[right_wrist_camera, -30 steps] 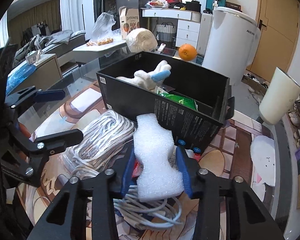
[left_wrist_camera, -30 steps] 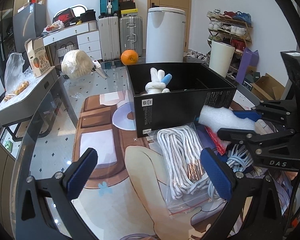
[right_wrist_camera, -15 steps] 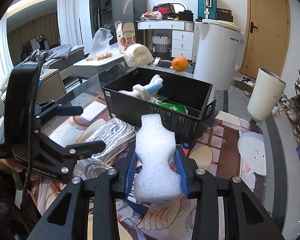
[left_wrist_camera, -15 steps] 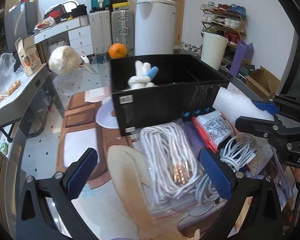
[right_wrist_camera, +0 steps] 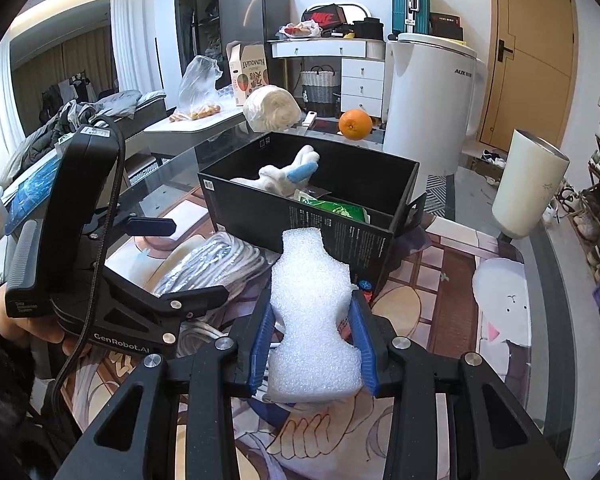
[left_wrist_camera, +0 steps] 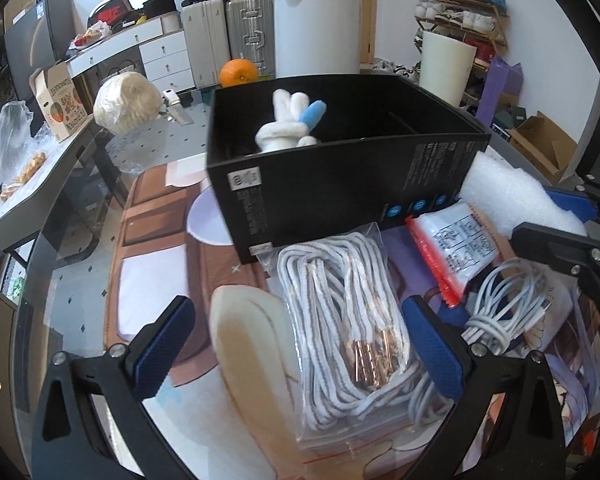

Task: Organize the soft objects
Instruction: 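Grasp the white foam block with right tool while left tool grasps the bagged rope, then carry the foam block and bagged rope over the black box with both tools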

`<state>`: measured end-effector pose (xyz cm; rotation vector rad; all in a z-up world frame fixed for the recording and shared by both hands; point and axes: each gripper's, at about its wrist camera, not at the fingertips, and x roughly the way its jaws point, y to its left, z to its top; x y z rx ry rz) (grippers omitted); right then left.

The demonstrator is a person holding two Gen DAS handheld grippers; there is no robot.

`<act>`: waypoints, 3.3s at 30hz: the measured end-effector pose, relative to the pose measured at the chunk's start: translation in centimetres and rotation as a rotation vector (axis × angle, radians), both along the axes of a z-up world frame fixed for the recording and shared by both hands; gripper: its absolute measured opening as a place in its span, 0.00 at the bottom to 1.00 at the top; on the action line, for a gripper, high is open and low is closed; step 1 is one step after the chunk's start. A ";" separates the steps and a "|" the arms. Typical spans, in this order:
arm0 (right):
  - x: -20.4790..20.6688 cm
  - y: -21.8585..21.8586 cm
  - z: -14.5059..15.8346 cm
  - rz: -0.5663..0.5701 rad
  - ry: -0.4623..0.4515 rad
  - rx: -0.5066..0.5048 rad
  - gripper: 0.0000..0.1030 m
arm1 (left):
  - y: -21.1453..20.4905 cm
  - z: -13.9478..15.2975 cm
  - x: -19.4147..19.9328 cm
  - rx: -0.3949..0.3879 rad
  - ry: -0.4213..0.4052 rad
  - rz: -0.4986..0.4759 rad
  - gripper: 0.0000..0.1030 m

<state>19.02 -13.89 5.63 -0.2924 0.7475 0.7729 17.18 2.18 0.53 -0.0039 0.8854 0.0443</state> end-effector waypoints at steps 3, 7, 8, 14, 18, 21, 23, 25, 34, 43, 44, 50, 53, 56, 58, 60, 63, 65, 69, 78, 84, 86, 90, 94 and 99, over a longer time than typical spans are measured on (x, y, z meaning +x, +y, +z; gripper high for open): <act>0.0 0.0 0.0 0.002 -0.001 0.001 0.36 | 0.0 -0.1 -0.2 -0.010 0.006 -0.001 1.00; 0.1 0.0 -0.1 0.005 0.002 0.001 0.36 | -0.5 -0.4 0.1 -0.028 0.026 -0.024 1.00; 0.1 0.0 -0.1 0.004 0.002 0.000 0.36 | -0.6 -0.5 0.2 -0.027 0.034 -0.031 1.00; 0.0 0.1 -0.1 0.008 0.003 0.002 0.36 | -1.1 -0.8 0.2 -0.036 0.053 -0.050 0.88; 0.0 0.0 0.0 0.010 0.000 0.002 0.36 | -1.4 -0.4 -0.7 -0.030 0.029 -0.091 0.61; 0.0 0.1 0.0 0.011 0.001 0.003 0.36 | -1.0 -0.2 -1.3 -0.037 0.023 -0.101 0.51; -0.1 0.1 0.0 0.013 0.001 0.005 0.36 | -0.6 0.0 -1.6 -0.052 0.015 -0.095 0.47; -0.2 0.2 0.1 0.014 -0.001 0.006 0.36 | -0.2 0.1 -1.8 -0.062 0.006 -0.093 0.42; -0.6 0.2 0.4 0.022 -0.013 0.008 0.36 | 0.3 1.1 -3.6 -0.063 -0.053 -0.115 0.37; -1.2 0.0 1.6 0.043 -0.040 0.021 0.36 | 1.3 4.1 -4.9 -0.051 -0.157 -0.138 0.37; -1.2 -0.1 1.8 0.048 -0.042 0.026 0.36 | 1.4 4.6 -4.9 -0.047 -0.169 -0.143 0.37; -0.5 -0.3 3.0 0.052 -0.064 0.013 0.36 | 1.5 6.4 -4.1 -0.019 -0.214 -0.174 0.37; 0.0 -0.1 3.6 0.064 -0.079 0.003 0.36 | 1.3 7.0 -3.5 -0.002 -0.230 -0.192 0.37; 0.7 0.4 4.0 0.076 -0.092 -0.016 0.36 | 1.3 7.4 -2.7 0.012 -0.232 -0.200 0.37; 1.2 0.8 4.3 0.083 -0.097 -0.027 0.36 | 1.3 7.8 -2.1 0.020 -0.238 -0.215 0.37; 1.8 1.3 4.4 0.092 -0.099 -0.037 0.36 | 1.3 8.0 -1.6 0.030 -0.238 -0.222 0.37; 3.0 2.0 4.5 0.098 -0.093 -0.046 0.36 | 1.3 8.4 -0.4 0.040 -0.235 -0.230 0.37; 3.7 2.3 4.5 0.094 -0.090 -0.049 0.36 | 1.3 8.5 0.3 0.038 -0.234 -0.236 0.37; 4.8 2.8 4.4 0.095 -0.086 -0.056 0.36 | 1.4 8.6 1.6 0.033 -0.229 -0.243 0.37; 7.4 4.1 4.1 0.091 -0.064 -0.059 0.36 | 1.8 8.5 3.7 0.014 -0.225 -0.234 0.37; 8.5 5.0 3.6 0.081 -0.050 -0.063 0.36 | 1.8 8.3 5.1 0.016 -0.216 -0.240 0.37; 8.9 5.3 3.4 0.083 -0.042 -0.065 0.36 | 1.9 8.3 5.6 0.018 -0.214 -0.244 0.37; 9.6 5.8 2.9 0.076 -0.035 -0.078 0.36 | 1.7 8.2 6.3 0.026 -0.210 -0.256 0.37; 10.4 6.2 2.4 0.070 -0.023 -0.091 0.36 | 1.8 7.9 7.0 0.030 -0.199 -0.260 0.37; 10.8 6.7 1.8 0.072 -0.013 -0.104 0.36 | 1.9 7.0 7.8 0.021 -0.171 -0.269 0.37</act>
